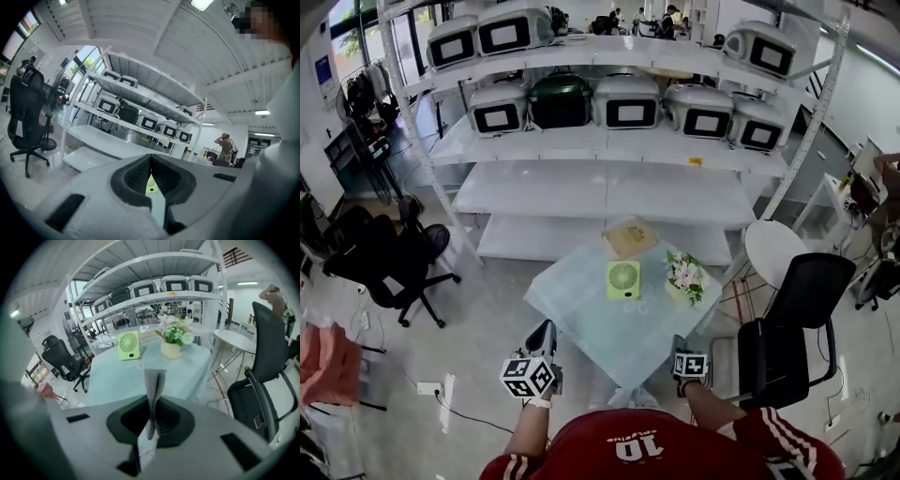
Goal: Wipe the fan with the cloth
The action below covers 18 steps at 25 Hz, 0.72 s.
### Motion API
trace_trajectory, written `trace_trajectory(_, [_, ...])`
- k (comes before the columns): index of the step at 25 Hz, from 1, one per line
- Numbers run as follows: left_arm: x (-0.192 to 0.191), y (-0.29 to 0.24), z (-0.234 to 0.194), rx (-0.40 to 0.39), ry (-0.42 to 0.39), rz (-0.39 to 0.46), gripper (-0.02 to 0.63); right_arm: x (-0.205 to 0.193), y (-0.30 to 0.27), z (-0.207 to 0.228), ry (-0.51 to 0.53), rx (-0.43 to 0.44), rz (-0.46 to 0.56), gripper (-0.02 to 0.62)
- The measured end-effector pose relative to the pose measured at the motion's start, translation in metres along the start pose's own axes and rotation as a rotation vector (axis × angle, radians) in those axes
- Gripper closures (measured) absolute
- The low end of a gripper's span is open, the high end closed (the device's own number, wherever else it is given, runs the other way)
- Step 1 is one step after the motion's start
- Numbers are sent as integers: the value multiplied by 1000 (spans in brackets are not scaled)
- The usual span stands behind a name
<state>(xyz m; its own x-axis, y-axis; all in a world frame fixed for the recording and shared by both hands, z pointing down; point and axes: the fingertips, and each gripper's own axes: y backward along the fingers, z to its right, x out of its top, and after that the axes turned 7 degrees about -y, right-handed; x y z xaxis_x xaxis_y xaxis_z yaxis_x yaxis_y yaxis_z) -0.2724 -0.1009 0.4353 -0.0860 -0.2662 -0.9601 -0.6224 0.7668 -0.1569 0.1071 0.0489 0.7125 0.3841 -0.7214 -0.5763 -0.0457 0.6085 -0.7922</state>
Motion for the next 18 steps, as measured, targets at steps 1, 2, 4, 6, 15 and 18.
trace_trajectory(1, [-2,9,-1,-21,-15,-18,600,-6,12,-1,-14,10,22,574])
trace_trajectory(2, [-3,18,-2,-40,-33,-33,600,-10,25,-4,-26,25,49,574])
trace_trajectory(4, [-3,37,-5,-63,-67,-48,600,-11,54,-18,-27,66,116,574])
trace_trajectory(6, [-1,55,-9,-81,-87,-57,600,-7,86,-38,1,107,186,574])
trace_trajectory(15, [35,98,-8,-198,-98,-28,600,70,218,-127,98,247,507,574])
trace_trajectory(18, [56,100,-5,-209,-98,14,600,103,250,-149,125,281,595,574])
